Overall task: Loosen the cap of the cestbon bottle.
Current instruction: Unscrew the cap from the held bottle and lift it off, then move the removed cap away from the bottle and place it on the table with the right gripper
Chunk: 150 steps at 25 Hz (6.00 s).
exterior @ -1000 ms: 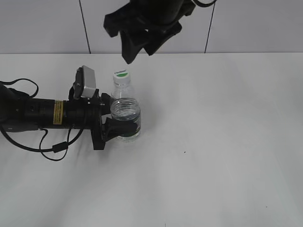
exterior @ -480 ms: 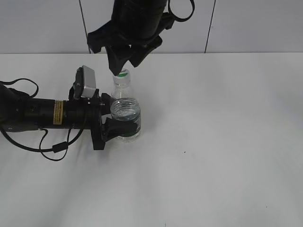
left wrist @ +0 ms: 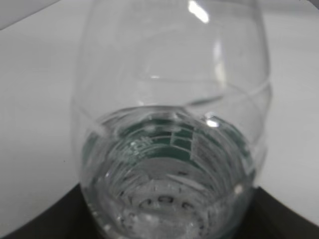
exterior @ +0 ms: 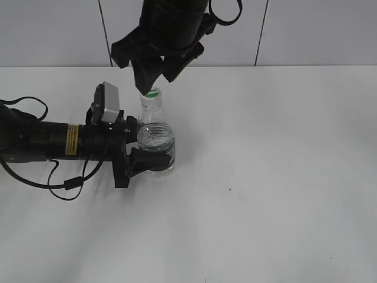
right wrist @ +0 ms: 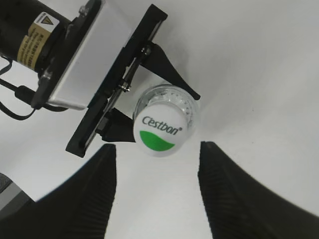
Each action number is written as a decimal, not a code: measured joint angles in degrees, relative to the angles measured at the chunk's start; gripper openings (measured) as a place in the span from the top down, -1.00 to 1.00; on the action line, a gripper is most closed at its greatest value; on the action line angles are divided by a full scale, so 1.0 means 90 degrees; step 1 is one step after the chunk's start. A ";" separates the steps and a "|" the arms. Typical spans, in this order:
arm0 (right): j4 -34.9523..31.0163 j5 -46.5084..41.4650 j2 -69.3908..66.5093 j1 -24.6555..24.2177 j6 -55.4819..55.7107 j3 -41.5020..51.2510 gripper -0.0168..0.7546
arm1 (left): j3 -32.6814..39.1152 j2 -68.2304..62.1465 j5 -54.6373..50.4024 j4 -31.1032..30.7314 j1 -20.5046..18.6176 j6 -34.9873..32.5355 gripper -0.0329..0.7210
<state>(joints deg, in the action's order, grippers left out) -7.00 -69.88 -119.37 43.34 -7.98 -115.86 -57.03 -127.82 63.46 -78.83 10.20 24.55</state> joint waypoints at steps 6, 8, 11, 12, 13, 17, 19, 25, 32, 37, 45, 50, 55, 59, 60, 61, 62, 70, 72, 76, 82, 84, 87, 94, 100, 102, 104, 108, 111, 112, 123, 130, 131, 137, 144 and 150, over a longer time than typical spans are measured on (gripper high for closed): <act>-0.0020 0.0000 -0.0127 0.0000 -0.0006 -0.0024 -0.12 | -0.0029 0.0010 0.0016 -0.0208 0.0000 0.0000 -0.18; -0.0080 -0.0001 -0.0278 0.0000 -0.0006 -0.0024 -0.13 | -0.0029 0.0010 0.0024 -0.0219 0.0000 0.0000 -0.18; -0.0108 -0.0007 -0.0440 0.0000 -0.0021 -0.0024 -0.13 | -0.0029 0.0010 0.0026 -0.0225 -0.0006 0.0000 -0.18; -0.0108 -0.0007 -0.0455 0.0000 -0.0045 -0.0024 -0.13 | -0.0029 0.0010 0.0026 -0.0225 -0.0006 0.0000 -0.18; -0.0108 -0.0007 -0.0457 0.0000 -0.0088 -0.0024 -0.13 | -0.0029 0.0010 0.0032 -0.0225 -0.0006 0.0000 -0.18; -0.0110 -0.0007 -0.0457 0.0000 -0.0138 -0.0036 -0.13 | -0.0029 0.0010 0.0031 -0.0237 -0.0006 0.0000 -0.18; -0.0110 -0.0007 -0.0457 0.0000 -0.0145 -0.0036 -0.11 | -0.0029 0.0010 0.0031 -0.0237 -0.0006 0.0000 -0.18; -0.0063 -0.0007 -0.0457 0.0000 -0.0152 -0.0036 0.17 | -0.0029 0.0010 0.0031 -0.0232 -0.0006 0.0000 -0.18; -0.0058 -0.0007 -0.0457 0.0000 -0.0990 -0.0043 0.17 | -0.0029 0.0010 0.0031 -0.0238 -0.0006 0.0006 -0.18; 0.0020 -0.0002 -0.0457 0.0000 -0.3634 -0.0045 0.17 | -0.0029 0.0010 0.0026 -0.0244 -0.0011 0.0001 -0.18; 0.0060 0.0032 -0.0457 0.0000 -0.8452 -0.0070 0.17 | -0.0029 0.0010 0.0020 -0.0242 -0.0011 0.0001 -0.18; 0.0054 0.0050 -0.0457 0.0000 -0.9358 -0.0084 0.17 | -0.0029 0.0010 0.0020 -0.0242 -0.0011 0.0001 -0.18; -0.0090 0.0045 -0.0390 0.0000 -0.9631 -0.0084 0.18 | -0.0029 0.0010 0.0020 -0.0247 -0.0011 0.0001 -0.18; -0.0392 0.0032 -0.0246 0.0000 -0.9652 -0.0129 0.17 | -0.0029 0.0010 0.0020 -0.0247 -0.0011 0.0001 -0.18; -0.0418 0.0032 -0.0210 0.0000 -0.9652 -0.0144 0.17 | -0.0029 0.0010 0.0020 -0.0247 -0.0011 0.0001 -0.18; -0.0423 0.0032 -0.0167 0.0000 -0.9652 -0.0151 0.17 | -0.0029 0.0010 0.0020 -0.0247 -0.0011 0.0001 -0.18; -0.0423 0.0032 -0.0124 0.0000 -0.9645 -0.0150 0.17 | -0.0029 0.0010 0.0020 -0.0249 -0.0011 0.0001 -0.18; -0.0380 0.0025 0.0269 0.0002 -0.6314 -0.0175 0.18 | -0.0029 0.0010 0.0020 -0.0249 -0.0011 0.0001 -0.18; -0.0327 0.0025 0.0362 0.0002 -0.5078 -0.0182 0.18 | -0.0029 0.0010 0.0020 -0.0249 -0.0011 0.0001 -0.18; -0.0126 0.0017 0.0505 0.0002 -0.2288 -0.0182 0.18 | -0.0029 0.0010 0.0020 -0.0249 -0.0011 0.0001 -0.18; 0.0778 0.0010 0.0653 -0.0012 0.0281 -0.0189 0.18 | -0.0029 0.0010 0.0020 -0.0249 -0.0011 0.0001 -0.18; 0.0888 0.0004 0.0711 -0.0079 0.0701 -0.0189 0.18 | -0.0029 0.0010 0.0020 -0.0249 -0.0011 0.0001 -0.18; 0.0902 0.0004 0.0828 -0.0269 0.1031 -0.0101 0.18 | -0.0029 0.0010 0.0020 -0.0249 -0.0011 0.0001 -0.18; 0.0902 0.0004 0.1318 -0.1157 0.1165 0.0597 0.18 | -0.0029 0.0010 0.0020 -0.0254 -0.0011 0.0001 -0.18; 0.0923 0.0004 0.1627 -0.2078 0.1158 0.1491 0.18 | -0.0029 0.0010 0.0020 -0.0254 -0.0011 0.0001 -0.18; 0.0936 0.0008 0.1672 -0.2374 0.1150 0.1812 0.18 | -0.0029 0.0010 0.0020 -0.0254 -0.0011 0.0001 -0.18; 0.0936 0.0008 0.1686 -0.2655 0.1150 0.2134 0.18 | -0.0029 0.0010 0.0020 -0.0256 -0.0011 0.0001 -0.18; 0.0860 0.0213 0.1693 -0.3054 0.1014 0.2913 0.18 | -0.0029 0.0010 0.0020 -0.0262 -0.0011 0.0001 -0.18; 0.0711 0.0904 0.1693 -0.3277 0.0852 0.3556 0.18 | -0.0029 0.0010 0.0026 -0.0264 -0.0011 0.0001 -0.18; 0.0703 0.1128 0.1693 -0.3333 0.0817 0.3784 0.18 | -0.0029 0.0010 0.0026 -0.0264 -0.0011 0.0001 -0.18; 0.0641 0.3097 0.1359 -0.3551 0.0704 0.5222 0.18 | -0.0029 0.0010 0.0026 -0.0264 -0.0011 0.0001 -0.18; 0.0384 0.3548 0.0792 -0.3551 0.0675 0.5240 0.18 | -0.0029 0.0010 0.0026 -0.0264 -0.0011 0.0001 -0.18; 0.0277 0.3611 0.0752 -0.3551 0.0624 0.5240 0.18 | -0.0029 0.0010 0.0026 -0.0264 -0.0011 0.0001 -0.18; -0.0010 0.3824 0.0541 -0.3551 0.0350 0.5240 0.18 | -0.0029 0.0010 0.0026 -0.0264 -0.0011 0.0001 -0.18; 0.0150 0.3863 0.0281 -0.3551 0.0152 0.5240 0.11 | -0.0029 0.0010 0.0026 -0.0264 -0.0011 0.0001 -0.18; 0.0048 0.3938 0.0265 -0.3551 0.0097 0.5240 -0.67 | -0.0029 0.0010 0.0026 -0.0251 -0.0011 0.0093 -0.18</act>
<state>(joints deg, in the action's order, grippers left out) -6.57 -34.44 -116.99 11.39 -7.11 -68.70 -57.29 -127.73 63.69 -81.09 10.10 25.39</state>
